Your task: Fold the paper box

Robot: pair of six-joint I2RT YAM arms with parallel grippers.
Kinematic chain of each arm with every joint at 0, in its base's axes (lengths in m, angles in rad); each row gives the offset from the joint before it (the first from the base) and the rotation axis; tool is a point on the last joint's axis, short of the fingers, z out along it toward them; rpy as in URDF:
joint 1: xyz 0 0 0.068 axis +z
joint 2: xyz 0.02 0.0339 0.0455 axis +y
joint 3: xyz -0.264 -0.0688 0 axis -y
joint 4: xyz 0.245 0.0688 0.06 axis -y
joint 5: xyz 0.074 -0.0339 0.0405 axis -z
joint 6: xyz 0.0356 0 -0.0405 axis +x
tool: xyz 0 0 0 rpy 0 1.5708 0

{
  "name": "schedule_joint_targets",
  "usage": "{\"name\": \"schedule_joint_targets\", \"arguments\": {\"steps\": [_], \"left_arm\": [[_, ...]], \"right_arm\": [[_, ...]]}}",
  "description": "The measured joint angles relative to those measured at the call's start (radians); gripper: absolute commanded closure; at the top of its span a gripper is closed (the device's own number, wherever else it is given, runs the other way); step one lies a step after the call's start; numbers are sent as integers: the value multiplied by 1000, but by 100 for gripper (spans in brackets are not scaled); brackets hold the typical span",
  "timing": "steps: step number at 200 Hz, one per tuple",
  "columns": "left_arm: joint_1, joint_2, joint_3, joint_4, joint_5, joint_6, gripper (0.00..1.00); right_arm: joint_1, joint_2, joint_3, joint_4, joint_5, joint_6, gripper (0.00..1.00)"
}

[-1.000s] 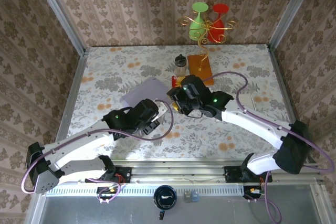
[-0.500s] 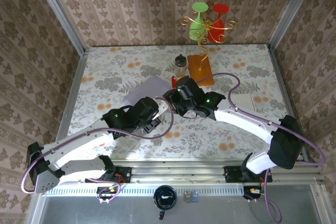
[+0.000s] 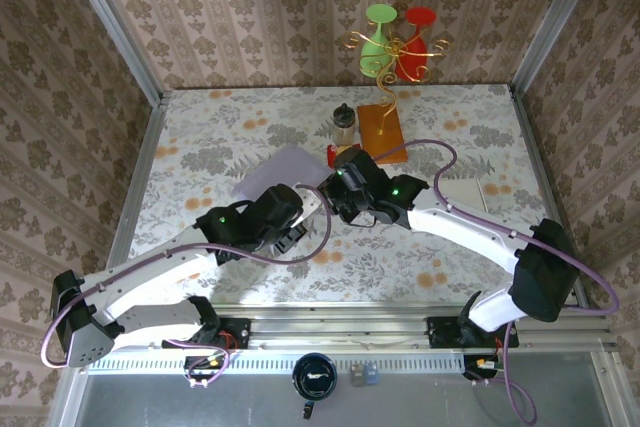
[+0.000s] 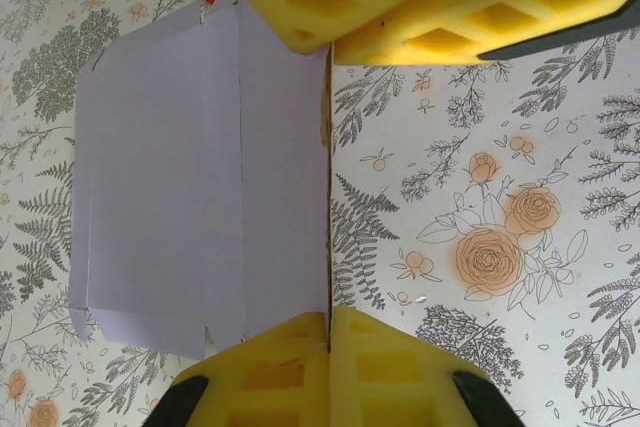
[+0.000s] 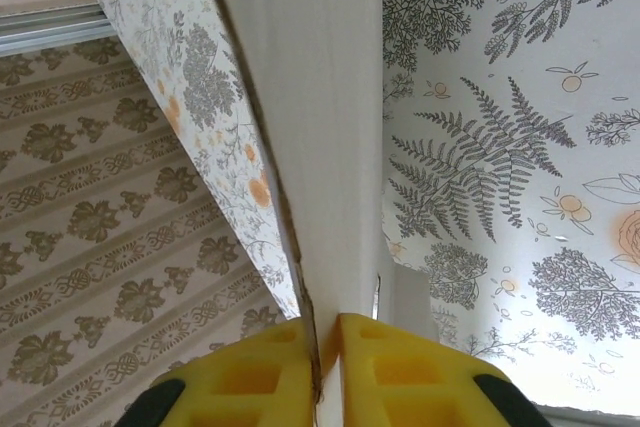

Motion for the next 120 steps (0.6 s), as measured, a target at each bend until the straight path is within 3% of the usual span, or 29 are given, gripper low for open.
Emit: {"name": "schedule_joint_targets", "arguments": {"steps": [45, 78, 104, 120], "left_arm": [[0, 0, 0, -3, 0, 0, 99], [0, 0, 19, -2, -1, -19, 60], [0, -18, 78, 5, 0, -33, 40], [2, -48, 130, 19, 9, -41, 34]], "right_arm": [[0, 0, 6, -17, -5, 2, 100], [0, 0, 14, -19, -5, 1, 100], [1, -19, 19, -21, 3, 1, 100], [1, -55, 19, -25, 18, 4, 100]]}}
